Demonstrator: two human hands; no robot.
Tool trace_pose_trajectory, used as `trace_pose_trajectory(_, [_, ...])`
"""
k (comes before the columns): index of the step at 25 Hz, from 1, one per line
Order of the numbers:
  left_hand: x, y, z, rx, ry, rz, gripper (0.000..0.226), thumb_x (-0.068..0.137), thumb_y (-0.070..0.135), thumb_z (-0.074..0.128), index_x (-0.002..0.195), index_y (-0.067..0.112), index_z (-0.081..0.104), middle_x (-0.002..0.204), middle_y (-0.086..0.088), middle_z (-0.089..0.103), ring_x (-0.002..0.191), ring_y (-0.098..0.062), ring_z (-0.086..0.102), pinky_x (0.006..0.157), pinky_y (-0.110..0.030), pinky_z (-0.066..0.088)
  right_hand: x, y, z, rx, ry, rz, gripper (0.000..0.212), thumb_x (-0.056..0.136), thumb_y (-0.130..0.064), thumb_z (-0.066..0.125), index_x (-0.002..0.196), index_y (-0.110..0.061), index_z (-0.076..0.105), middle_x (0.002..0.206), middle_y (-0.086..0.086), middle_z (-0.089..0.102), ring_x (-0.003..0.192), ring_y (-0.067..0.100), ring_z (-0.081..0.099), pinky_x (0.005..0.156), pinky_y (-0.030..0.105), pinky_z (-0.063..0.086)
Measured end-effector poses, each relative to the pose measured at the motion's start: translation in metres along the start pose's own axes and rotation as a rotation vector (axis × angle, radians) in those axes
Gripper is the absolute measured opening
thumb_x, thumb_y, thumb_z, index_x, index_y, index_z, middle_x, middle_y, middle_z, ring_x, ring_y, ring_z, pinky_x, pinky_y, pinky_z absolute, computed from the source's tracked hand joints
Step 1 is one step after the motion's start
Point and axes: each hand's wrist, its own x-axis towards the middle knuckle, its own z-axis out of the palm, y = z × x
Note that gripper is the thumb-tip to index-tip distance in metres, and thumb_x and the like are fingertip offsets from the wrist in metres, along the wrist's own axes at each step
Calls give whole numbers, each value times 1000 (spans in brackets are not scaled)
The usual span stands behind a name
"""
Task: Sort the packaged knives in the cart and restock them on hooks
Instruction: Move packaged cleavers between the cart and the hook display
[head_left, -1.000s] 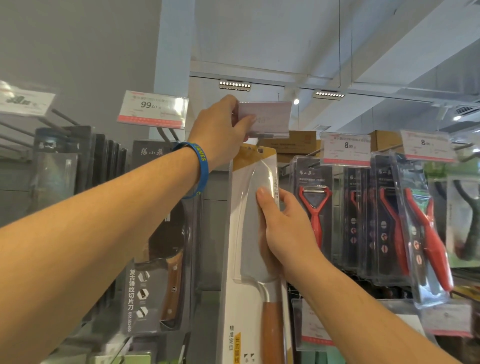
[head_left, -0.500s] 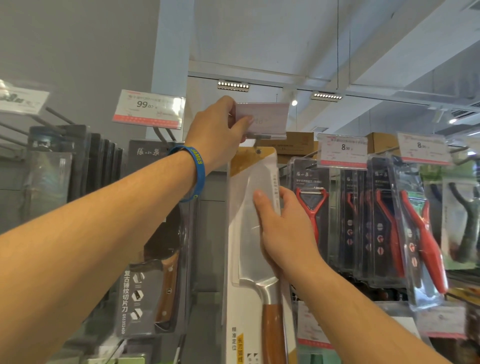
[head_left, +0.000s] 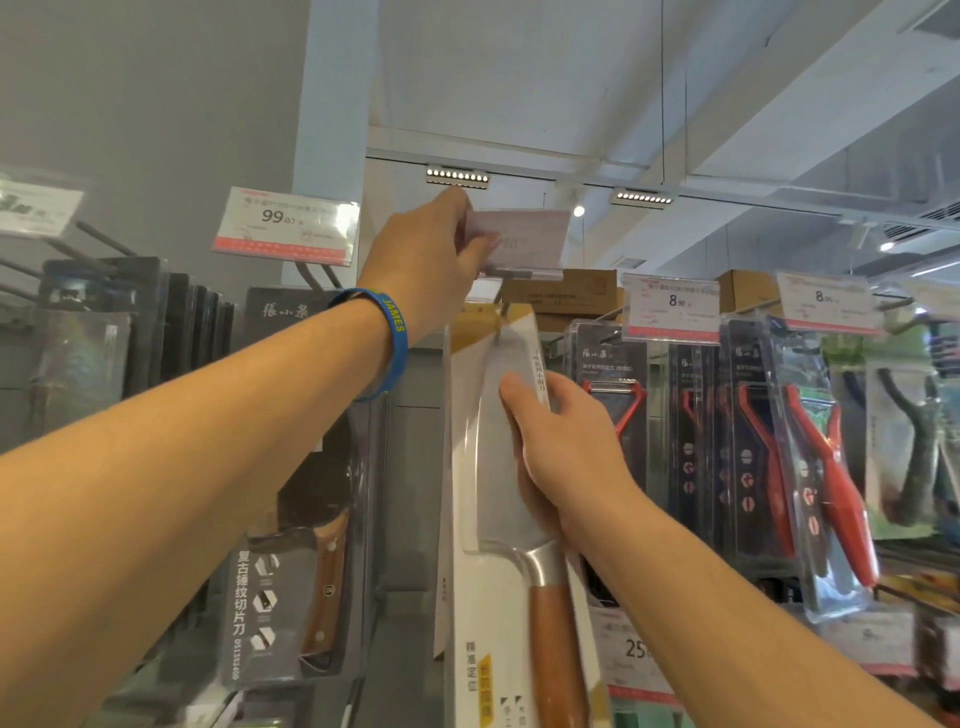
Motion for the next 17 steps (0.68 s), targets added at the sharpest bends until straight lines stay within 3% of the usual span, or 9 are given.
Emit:
trace_pose_trajectory(3, [-4,0,-1,-64,-26,6,21,100,40,50,98,20,50,93,1,70,82,-17,64,59,-23,46,8,9,10,-98,0,9,47,95,-59,54,134,-32,56,119,-8,68,109,20,65,97,49,53])
trace_pose_trajectory(5, [-10,-2,-1,-80,-20,28,22,99,40,51,96,19,50,90,-1,69,79,-18,62,58,-24,44,13,17,15,-120,-43,56,57,97,-59,52,145,-29,47,129,-5,64,117,23,61,103,49,49])
trace_pose_trajectory(8, [-19,-5,-4,-115,7,58,27,97,39,57,91,13,52,81,-5,64,73,-23,59,63,-36,53,22,25,20,-159,-91,128,60,100,-54,52,152,-29,35,139,2,59,122,29,59,105,50,48])
trace_pose_trajectory(9, [-21,-5,-6,-125,7,73,27,96,38,59,89,13,53,79,-2,62,73,-20,60,66,-36,55,26,26,20,-203,-94,138,56,102,-52,50,150,-29,34,138,5,59,120,32,59,102,51,49])
trace_pose_trajectory(11, [-25,-6,-10,-86,-3,132,22,94,37,62,86,20,53,80,13,63,73,4,60,68,-15,52,33,28,21,-261,-93,164,50,104,-48,47,149,-31,34,135,9,59,118,34,59,98,51,50])
trace_pose_trajectory(13, [-31,-8,-14,-25,-32,203,16,95,34,62,86,22,55,99,16,71,82,17,59,71,-5,46,37,27,24,-301,-102,187,57,103,-51,45,154,-31,28,142,10,55,127,36,55,101,51,48])
trace_pose_trajectory(15, [-39,-14,-13,79,-38,294,10,96,29,60,94,18,60,122,9,69,94,-1,65,74,-13,50,40,27,26,-336,-105,204,61,104,-51,43,158,-31,22,148,10,51,133,37,50,105,52,46])
trace_pose_trajectory(17, [-47,-18,-10,174,-30,365,14,97,26,58,104,15,62,130,5,65,105,-19,68,80,-27,55,39,27,24,-355,-114,198,62,105,-48,42,159,-30,18,150,11,49,134,37,50,105,52,46])
